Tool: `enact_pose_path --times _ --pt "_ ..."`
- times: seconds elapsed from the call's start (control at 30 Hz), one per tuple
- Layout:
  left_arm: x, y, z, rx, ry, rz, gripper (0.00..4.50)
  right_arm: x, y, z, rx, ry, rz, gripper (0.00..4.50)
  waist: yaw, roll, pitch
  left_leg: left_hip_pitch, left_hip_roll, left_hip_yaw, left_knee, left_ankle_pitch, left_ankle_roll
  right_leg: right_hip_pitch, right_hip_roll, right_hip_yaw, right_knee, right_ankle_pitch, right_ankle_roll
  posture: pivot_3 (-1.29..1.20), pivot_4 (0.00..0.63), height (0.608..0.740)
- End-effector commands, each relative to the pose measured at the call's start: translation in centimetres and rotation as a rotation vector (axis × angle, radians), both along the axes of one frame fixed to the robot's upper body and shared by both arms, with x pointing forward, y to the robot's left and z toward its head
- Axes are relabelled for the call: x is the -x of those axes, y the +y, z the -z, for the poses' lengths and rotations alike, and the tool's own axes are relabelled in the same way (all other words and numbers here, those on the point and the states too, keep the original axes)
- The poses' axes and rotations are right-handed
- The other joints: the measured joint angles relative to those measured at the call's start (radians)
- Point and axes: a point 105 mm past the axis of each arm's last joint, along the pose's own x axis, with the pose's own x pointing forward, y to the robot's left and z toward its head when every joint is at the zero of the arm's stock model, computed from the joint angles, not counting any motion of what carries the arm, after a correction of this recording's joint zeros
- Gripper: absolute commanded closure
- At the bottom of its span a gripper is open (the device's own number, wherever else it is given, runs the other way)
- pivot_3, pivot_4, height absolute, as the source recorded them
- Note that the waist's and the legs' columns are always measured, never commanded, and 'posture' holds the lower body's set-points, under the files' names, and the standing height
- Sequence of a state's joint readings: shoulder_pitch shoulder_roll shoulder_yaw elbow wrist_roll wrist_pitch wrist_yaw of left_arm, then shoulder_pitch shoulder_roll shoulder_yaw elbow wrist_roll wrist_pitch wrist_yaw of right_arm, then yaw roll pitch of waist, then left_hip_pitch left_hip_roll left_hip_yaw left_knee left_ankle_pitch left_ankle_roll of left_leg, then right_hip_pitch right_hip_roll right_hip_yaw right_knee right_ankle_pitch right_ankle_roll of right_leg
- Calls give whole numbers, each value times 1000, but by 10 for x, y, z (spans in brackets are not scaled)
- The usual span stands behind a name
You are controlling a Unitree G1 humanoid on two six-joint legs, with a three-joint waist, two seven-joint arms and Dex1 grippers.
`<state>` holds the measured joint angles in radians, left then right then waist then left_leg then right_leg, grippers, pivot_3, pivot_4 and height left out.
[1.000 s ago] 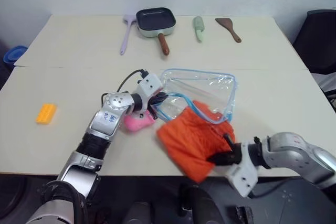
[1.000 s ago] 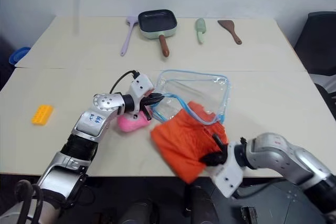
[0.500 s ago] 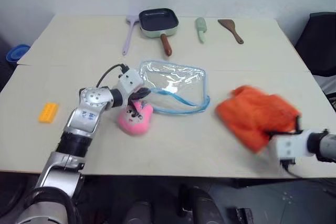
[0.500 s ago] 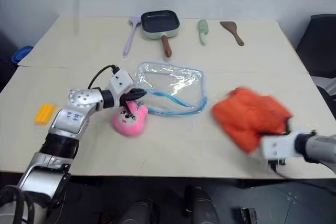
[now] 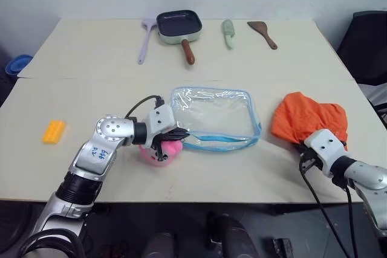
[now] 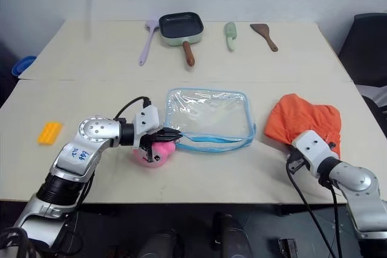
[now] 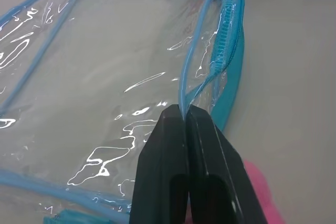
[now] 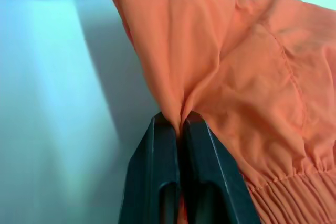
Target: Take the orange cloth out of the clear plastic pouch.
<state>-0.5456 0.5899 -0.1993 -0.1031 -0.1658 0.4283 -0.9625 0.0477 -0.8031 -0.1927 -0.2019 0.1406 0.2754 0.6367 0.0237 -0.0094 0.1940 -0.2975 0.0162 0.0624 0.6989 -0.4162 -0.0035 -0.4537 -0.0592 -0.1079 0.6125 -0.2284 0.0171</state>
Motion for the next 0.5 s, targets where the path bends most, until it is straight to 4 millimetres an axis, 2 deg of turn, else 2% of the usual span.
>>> enact_pose_path --times 0.03,0.13,0.23,0.27,0.37,0.43,0.5 --pt "1 4 -9 28 -2 4 3240 12 4 -15 6 22 -42 3071 1 0 0 0 0 0 0 0 0 0 0 0 0 0 0 0 150 740" --pt "2 16 -24 95 20 -21 2368 26 1 -39 -50 51 -55 2096 2 0 0 0 0 0 0 0 1 0 0 0 -1 0 0 0 150 740" --pt "5 30 -45 204 70 -41 1493 40 -9 -60 -139 90 -38 1129 0 1 1 -1 0 -1 0 0 1 0 0 -1 -1 0 0 0 150 740" --pt "10 41 -57 240 96 -29 1159 48 -17 -71 -185 113 -31 786 -1 0 1 0 0 -1 0 0 1 0 0 -1 -1 0 0 0 150 740" --pt "20 74 -81 264 83 -20 1159 72 -46 -93 -271 171 13 786 0 0 1 -1 1 -1 -1 -1 2 0 2 -1 -1 0 0 0 150 740" --pt "21 94 -83 227 65 -46 1159 84 -65 -97 -315 206 61 786 1 0 1 -1 1 -1 -2 -1 2 0 2 -1 -2 0 0 0 150 740" --pt "22 127 -81 151 66 -98 1159 99 -92 -98 -351 235 129 786 1 0 1 0 0 -1 -2 -2 3 1 2 -1 -3 0 0 0 150 740"
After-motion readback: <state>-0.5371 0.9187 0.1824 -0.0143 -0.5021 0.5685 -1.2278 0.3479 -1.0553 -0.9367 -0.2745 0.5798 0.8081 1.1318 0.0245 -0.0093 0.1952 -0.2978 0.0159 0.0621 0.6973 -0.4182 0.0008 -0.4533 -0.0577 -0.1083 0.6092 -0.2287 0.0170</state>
